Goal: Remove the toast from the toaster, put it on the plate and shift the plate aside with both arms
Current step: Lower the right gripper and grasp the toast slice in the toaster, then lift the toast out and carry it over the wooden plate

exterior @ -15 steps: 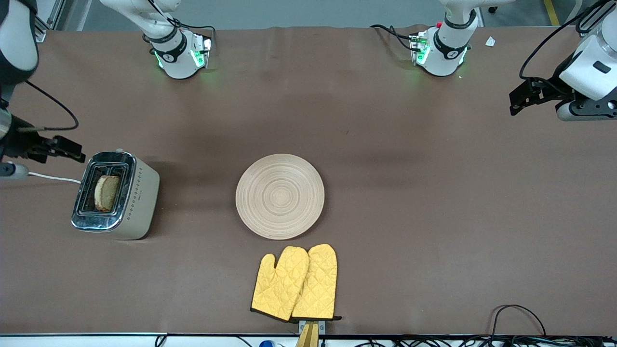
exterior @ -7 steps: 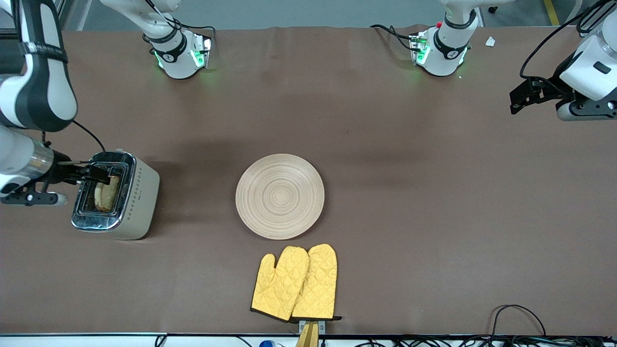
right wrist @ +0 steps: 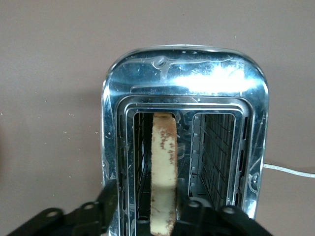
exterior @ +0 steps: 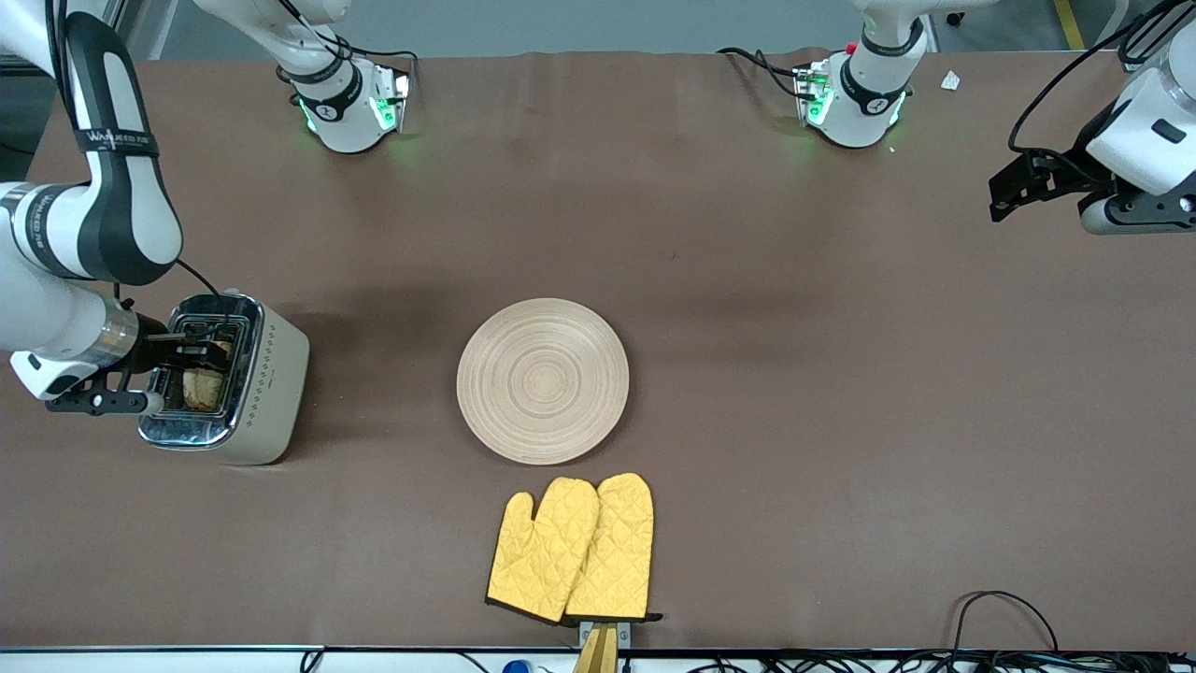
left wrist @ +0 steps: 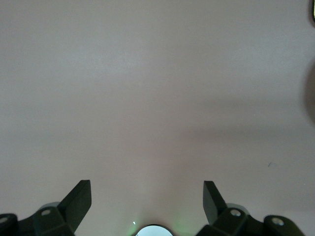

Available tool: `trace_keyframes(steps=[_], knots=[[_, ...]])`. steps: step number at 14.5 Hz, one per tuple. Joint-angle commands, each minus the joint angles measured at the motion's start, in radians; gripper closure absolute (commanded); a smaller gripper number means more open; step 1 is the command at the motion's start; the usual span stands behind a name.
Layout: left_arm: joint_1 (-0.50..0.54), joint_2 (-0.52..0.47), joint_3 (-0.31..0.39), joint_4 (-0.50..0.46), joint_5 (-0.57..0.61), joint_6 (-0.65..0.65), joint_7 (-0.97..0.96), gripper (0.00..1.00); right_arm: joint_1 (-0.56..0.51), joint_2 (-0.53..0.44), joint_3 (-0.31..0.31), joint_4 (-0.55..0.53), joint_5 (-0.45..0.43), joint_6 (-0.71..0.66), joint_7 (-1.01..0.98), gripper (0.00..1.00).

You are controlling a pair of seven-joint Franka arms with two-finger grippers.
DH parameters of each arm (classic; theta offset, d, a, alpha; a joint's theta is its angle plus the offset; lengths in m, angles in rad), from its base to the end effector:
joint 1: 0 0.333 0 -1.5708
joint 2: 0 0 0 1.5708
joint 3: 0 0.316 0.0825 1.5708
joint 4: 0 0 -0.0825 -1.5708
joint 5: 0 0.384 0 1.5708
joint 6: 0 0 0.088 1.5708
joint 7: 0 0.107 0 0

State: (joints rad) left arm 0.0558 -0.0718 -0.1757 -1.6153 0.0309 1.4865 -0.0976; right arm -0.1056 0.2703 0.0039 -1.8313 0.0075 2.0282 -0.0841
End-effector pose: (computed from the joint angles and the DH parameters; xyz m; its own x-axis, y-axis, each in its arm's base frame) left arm 0.5196 -0.0626 0.6347 0.9984 -0.0184 -0.0535 -0.0211 -0.9986 -0.0489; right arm 0.6136 -0.0623 0.3791 0.9972 -0.0207 -0.0725 -0.0218 -0.9997 -0.0137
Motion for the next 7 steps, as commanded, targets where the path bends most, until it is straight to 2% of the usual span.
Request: trace_keyframes(steps=[1,7], knots=[[0.013,0.007,0.001,0.025,-0.013,-0.021,0.015,0.00,-0.011,-0.013,0.007,-0.008,0.016,0.007,0.004,1.00],[0.013,0.007,0.001,0.025,-0.013,-0.018,0.013,0.00,-0.008,-0.034,0.007,0.075,0.014,-0.017,-0.003,1.00]])
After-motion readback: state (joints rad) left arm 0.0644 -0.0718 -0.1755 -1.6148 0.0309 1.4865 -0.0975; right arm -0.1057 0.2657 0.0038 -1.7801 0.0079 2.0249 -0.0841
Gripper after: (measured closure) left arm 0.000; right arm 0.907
